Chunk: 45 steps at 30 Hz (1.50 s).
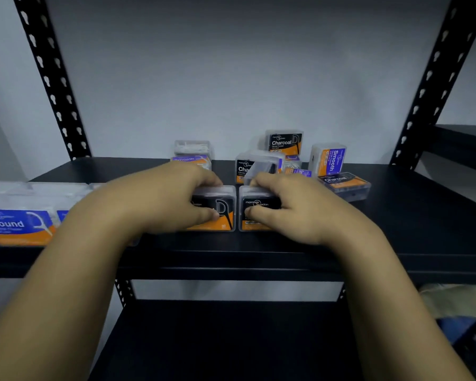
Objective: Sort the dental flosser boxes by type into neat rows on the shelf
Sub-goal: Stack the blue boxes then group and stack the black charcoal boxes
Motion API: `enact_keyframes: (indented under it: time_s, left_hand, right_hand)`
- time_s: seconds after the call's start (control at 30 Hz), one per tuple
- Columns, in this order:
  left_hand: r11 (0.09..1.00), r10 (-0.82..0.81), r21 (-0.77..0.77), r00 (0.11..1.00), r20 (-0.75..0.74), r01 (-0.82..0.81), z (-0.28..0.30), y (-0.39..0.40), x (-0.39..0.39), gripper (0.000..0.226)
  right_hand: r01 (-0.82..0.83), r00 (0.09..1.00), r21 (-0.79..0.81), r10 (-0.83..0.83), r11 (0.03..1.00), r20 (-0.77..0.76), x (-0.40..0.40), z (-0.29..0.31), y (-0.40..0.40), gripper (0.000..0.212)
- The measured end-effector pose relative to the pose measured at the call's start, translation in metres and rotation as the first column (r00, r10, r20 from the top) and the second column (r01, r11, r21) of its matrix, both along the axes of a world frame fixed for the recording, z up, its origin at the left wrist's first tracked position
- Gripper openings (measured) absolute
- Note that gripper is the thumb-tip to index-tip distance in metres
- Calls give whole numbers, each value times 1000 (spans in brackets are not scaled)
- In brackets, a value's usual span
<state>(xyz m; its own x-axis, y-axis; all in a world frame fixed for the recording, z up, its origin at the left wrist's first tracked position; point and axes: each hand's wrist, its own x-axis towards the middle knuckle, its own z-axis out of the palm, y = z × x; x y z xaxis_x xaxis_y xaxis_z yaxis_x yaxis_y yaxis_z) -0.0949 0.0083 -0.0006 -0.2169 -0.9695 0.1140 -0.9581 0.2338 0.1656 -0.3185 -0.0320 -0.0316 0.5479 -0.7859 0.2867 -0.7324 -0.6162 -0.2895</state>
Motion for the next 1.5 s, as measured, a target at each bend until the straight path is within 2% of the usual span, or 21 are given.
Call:
enact_keyframes:
  time_s: [0.2,0.37,0.57,0.93,1.13,1.2,1.3,1.4,1.5]
  left_hand:
    - [994,-4,-111,998,-63,-3,-20,6,0,63]
    - [993,-48,-111,990,-132,33,-18,12,4,44]
    - [995,-18,-98,996,-83,10,-9,13,2,42]
    - [994,-17,-110,995,-102,6,-9,14,3,39]
    - [996,-30,-89,995,-91,22,-7,14,3,41]
    - [996,-41,-78,996,-80,35,-6,14,3,42]
    - [997,-73,-37,994,-79,70,1,13,3,50]
    - [985,-117,-139,984,-132,99,16,13,1,60]
    - [968,-167,-218,966,-199,122,35,8,-13,53]
  right_hand:
    - [27,1000,-25,-27,999,-4,5,0,9,27]
    - [24,999,-48,-22,999,43,7,-4,12,25]
    - [22,998,-49,-19,999,53,8,-4,14,29]
    - [-13,996,21,11,1000,89,4,-3,5,24]
    - [-8,996,42,4,999,90,6,-1,5,33]
    - [-14,996,63,8,998,85,6,1,4,30]
    - [-20,997,63,15,998,81,2,10,5,34]
    - [25,994,20,-27,999,110,-9,32,8,47]
    - [96,989,1,-95,995,114,-24,56,6,53]
